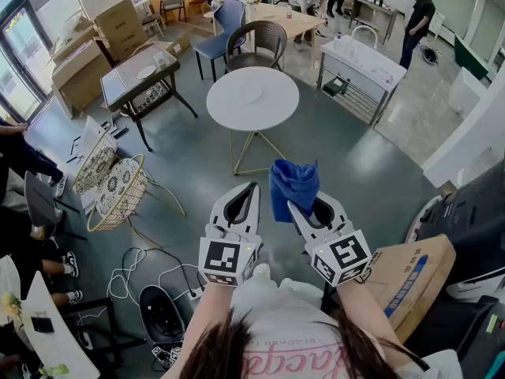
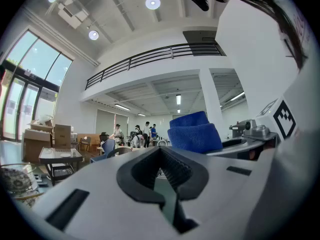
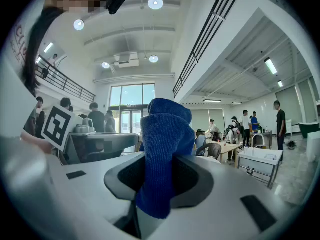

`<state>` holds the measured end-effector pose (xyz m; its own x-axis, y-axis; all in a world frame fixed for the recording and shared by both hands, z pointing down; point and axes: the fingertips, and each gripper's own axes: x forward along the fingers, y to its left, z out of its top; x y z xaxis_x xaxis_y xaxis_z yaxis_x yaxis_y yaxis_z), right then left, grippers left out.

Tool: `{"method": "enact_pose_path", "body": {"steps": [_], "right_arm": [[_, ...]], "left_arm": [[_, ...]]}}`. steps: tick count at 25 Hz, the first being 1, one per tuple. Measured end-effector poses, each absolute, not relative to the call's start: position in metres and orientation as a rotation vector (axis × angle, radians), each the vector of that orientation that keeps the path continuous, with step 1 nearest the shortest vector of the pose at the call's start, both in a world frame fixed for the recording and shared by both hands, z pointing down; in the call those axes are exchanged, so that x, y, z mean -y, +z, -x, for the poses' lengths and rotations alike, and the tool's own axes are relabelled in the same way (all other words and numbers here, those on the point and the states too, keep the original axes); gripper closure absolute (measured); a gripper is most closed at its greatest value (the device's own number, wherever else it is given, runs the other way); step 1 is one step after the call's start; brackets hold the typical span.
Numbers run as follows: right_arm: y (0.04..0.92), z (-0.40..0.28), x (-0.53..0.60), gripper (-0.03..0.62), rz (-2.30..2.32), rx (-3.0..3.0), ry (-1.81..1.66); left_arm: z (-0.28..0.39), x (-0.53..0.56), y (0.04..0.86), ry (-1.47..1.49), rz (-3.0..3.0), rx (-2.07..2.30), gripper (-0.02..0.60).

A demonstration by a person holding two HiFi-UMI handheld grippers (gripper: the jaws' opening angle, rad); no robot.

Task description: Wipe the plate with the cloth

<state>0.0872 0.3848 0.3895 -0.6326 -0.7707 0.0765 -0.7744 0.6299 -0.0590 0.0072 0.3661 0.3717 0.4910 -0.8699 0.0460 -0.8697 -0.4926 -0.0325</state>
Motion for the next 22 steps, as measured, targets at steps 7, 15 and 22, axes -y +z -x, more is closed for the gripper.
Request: {"method": "enact_pose_path", "body": {"steps": [7,15,22], "right_arm": [[0.386,-0.087,-0.382,0.462,-1.334,2.793,0.138],[0.382,-0.094,-0.374,0.461,-1.303,2.814,0.161],[0.388,-0.097,-0.365,0.461,-1.255,2.807,0.173]], "left_arm": [[-0.014,-0.365,0.370,-0.116,2.682,-1.547,0.574],[-0.021,-0.354,0.363,-0.087,2.645,-1.555,0.574],[-0.019,-0.351,0.365,-0.074,2.609,-1.612,0.574]]}}
